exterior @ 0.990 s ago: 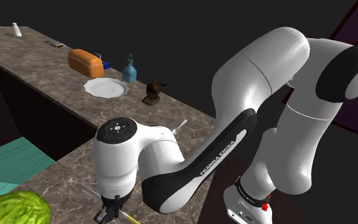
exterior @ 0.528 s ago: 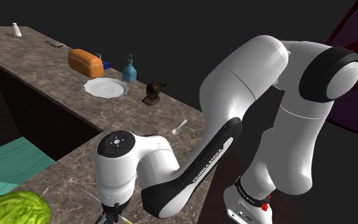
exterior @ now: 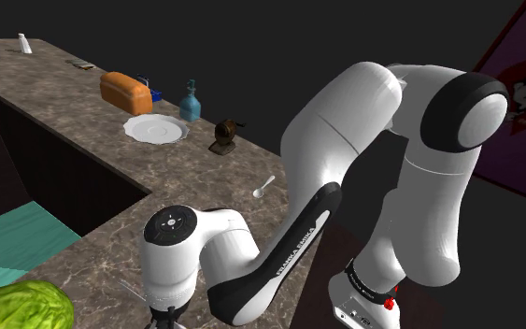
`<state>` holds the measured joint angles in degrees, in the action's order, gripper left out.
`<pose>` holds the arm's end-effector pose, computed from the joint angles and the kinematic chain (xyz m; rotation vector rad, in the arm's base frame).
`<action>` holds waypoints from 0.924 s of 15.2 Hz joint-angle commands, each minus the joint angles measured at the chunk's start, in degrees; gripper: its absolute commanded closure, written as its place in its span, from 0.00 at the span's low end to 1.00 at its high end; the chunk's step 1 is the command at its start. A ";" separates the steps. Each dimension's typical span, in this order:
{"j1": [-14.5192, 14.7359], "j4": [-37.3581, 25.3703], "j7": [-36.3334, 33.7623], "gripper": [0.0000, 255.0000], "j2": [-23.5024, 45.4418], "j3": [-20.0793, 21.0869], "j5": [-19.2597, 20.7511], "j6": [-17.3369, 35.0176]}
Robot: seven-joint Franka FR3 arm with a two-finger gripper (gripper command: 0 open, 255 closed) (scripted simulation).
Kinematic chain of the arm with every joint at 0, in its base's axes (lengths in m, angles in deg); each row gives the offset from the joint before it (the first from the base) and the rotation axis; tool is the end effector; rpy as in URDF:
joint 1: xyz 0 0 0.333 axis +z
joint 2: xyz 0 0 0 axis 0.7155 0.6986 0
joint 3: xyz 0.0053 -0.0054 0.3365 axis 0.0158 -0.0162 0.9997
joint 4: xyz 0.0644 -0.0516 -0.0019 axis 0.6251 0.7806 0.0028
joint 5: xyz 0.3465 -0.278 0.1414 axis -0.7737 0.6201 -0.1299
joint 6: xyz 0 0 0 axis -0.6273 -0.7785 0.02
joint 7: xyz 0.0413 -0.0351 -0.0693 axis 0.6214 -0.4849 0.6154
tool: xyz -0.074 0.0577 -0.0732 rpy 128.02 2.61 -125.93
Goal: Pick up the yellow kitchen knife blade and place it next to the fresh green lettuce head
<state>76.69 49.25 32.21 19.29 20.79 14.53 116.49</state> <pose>0.2848 0.5016 0.1571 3.1028 0.4849 -0.0336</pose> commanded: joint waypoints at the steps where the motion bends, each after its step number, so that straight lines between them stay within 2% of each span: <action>1: 0.04 -0.03 -0.05 1.00 0.06 -0.03 0.06 0.04; 4: 0.03 -0.02 -0.04 1.00 0.06 -0.03 0.05 0.04; 5: 0.03 -0.02 -0.04 0.00 0.06 -0.03 0.05 0.04; 10: 0.04 -0.02 -0.04 0.00 0.06 -0.03 0.05 0.04; 14: -2.63 -0.23 3.98 0.00 -6.52 3.42 -5.74 -5.91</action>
<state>74.56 49.52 35.27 14.07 23.52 10.11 112.26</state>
